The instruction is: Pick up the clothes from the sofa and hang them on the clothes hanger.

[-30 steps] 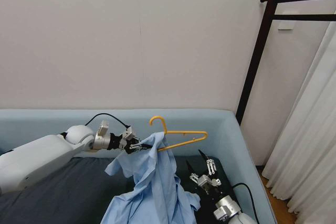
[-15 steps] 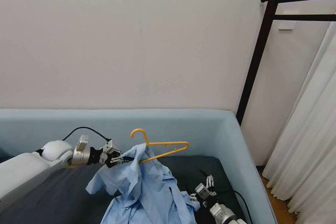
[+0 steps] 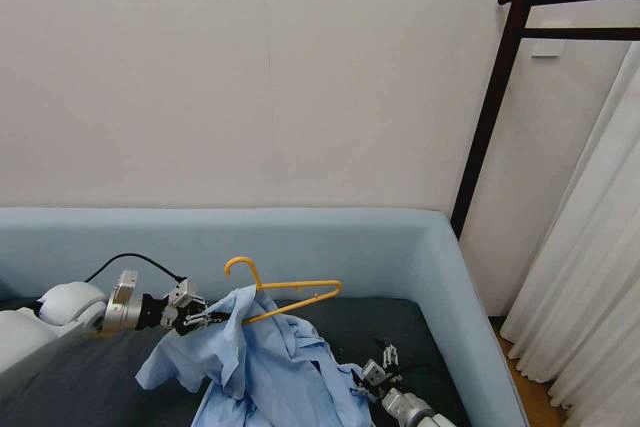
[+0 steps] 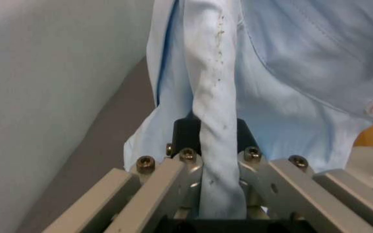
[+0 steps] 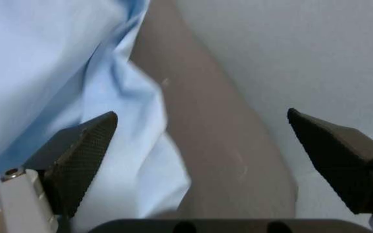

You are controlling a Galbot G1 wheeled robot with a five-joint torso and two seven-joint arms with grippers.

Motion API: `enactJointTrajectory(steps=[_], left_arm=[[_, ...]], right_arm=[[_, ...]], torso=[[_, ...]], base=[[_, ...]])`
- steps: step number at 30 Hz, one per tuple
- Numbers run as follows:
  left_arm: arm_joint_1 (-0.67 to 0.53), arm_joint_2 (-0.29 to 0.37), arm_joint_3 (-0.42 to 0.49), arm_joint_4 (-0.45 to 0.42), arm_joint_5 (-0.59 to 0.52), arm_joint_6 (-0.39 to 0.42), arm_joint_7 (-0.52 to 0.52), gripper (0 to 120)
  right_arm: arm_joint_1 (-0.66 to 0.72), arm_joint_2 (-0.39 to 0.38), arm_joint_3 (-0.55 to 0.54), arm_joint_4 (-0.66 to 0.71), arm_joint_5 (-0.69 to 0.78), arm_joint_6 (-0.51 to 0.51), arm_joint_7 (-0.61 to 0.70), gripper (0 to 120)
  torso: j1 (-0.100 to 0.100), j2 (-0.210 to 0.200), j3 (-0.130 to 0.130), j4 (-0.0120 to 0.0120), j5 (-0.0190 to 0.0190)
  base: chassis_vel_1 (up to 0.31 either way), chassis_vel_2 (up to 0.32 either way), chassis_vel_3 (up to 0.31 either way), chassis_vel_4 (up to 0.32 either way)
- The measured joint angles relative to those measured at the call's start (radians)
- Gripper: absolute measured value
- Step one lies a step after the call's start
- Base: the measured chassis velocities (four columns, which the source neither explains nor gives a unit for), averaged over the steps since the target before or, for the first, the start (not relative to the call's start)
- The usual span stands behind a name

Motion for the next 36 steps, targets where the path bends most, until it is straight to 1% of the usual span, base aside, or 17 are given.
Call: enactJointTrajectory(steps=[7,9,14,17,23,29,33,36], left_arm=[[0.0,-0.005,-0.007,0.002,-0.001,0.0,0.0,1],[0.0,-0.007,-0.006,0.003,-0.001,0.0,0.0,1],[0.001,-0.004,-0.003,-0.004,-0.003,0.0,0.0,1],[0.001,-0.002,-0.003,-0.008,-0.005,0.0,0.0,1],[-0.002,-0.004,0.003,-0.026,-0.008,0.005,0.0,1],[-0.014,-0.005,0.013,-0.035,-0.018,0.007,0.0,1],[-0.021,0.007,0.015,-0.051,-0.029,0.01,-0.001,1],[-0.019,0.015,0.015,-0.059,-0.031,0.011,-0.001,1]], right_arm=[[-0.033,-0.017,0.002,0.022,-0.063,0.005,-0.014,100],[-0.034,-0.013,0.002,0.015,-0.108,0.016,-0.018,100],[-0.039,-0.005,-0.004,-0.007,-0.185,0.03,-0.021,100],[-0.032,0.007,-0.003,-0.036,-0.221,0.032,-0.011,100],[0.024,0.045,0.0,-0.141,-0.281,0.049,0.035,100],[0.051,0.077,-0.017,-0.193,-0.314,0.044,0.042,100],[0.091,0.115,-0.022,-0.287,-0.378,0.073,0.057,100],[0.113,0.134,-0.017,-0.321,-0.421,0.095,0.075,100]], torso=[[0.0,0.0,0.0,-0.0001,-0.0001],[0.0,0.0,0.0,0.0003,0.0],[0.0,0.0,0.0,0.0002,0.0],[0.0,0.0,0.0,0.0001,0.0],[0.0,0.0,0.0,0.0003,0.0001],[0.0,0.0,0.0,0.0003,0.0],[0.0,0.0,0.0,0.0002,0.0],[0.0,0.0,0.0,0.0002,0.0]], base=[[0.0,0.0,0.0,0.0],[0.0,0.0,0.0,0.0],[0.0,0.0,0.0,0.0],[0.0,0.0,0.0,0.0],[0.0,0.0,0.0,0.0],[0.0,0.0,0.0,0.0],[0.0,0.0,0.0,0.0],[0.0,0.0,0.0,0.0]])
